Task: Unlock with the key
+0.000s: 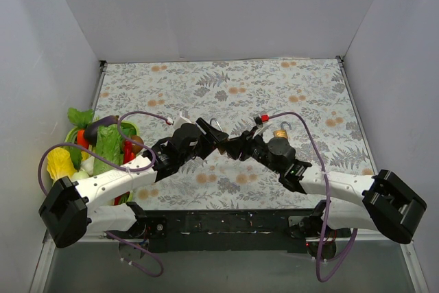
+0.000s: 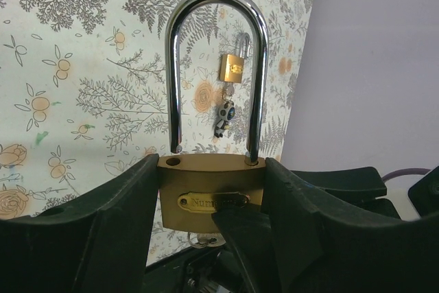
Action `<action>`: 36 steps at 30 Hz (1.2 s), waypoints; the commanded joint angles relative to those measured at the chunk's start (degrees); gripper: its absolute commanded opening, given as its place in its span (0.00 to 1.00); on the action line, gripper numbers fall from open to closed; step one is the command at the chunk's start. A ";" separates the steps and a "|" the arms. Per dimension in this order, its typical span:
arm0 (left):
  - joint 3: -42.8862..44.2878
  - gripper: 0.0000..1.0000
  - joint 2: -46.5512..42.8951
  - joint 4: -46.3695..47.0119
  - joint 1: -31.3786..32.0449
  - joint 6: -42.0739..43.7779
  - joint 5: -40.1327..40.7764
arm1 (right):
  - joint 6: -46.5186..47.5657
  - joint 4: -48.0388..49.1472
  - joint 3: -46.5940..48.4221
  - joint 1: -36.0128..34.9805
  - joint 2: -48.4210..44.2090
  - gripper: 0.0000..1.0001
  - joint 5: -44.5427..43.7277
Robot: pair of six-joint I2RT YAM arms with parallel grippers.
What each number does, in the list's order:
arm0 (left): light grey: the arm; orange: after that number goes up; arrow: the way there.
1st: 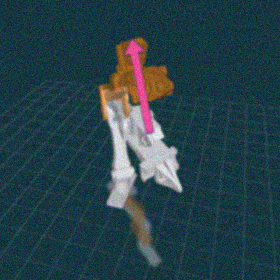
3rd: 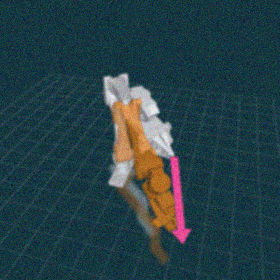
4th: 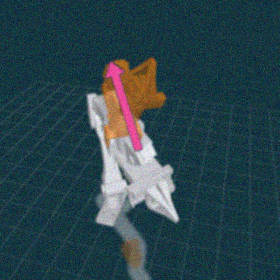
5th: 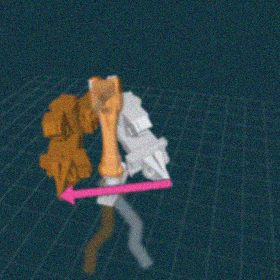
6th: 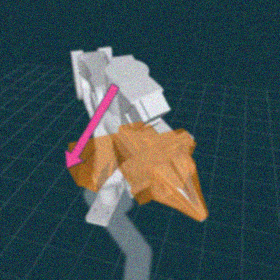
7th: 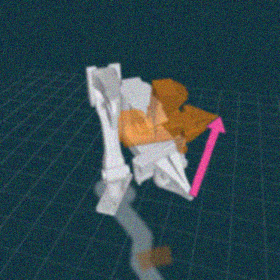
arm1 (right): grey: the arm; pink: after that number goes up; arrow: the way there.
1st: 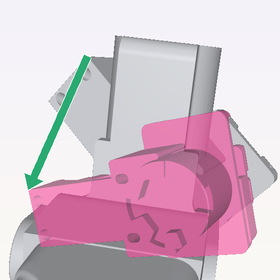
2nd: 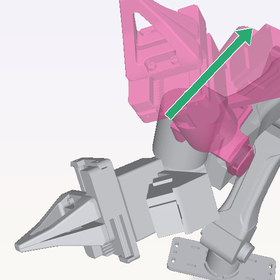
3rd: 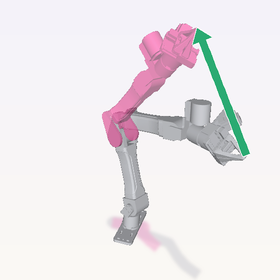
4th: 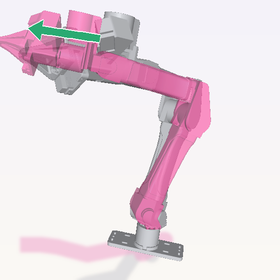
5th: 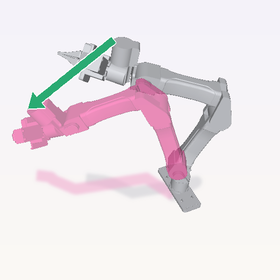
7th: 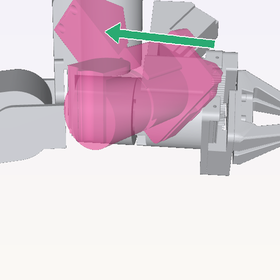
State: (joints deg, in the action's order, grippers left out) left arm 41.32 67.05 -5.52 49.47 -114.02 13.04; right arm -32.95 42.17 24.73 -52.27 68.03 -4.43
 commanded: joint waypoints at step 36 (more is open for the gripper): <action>-0.28 0.98 -17.30 0.08 -1.74 14.42 -1.07 | -4.32 -0.16 -1.62 5.33 -8.78 0.01 -1.11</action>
State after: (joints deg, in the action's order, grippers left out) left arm 37.69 51.24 -2.37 49.17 -109.27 14.92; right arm -36.88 37.67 22.59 -49.95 64.29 -5.48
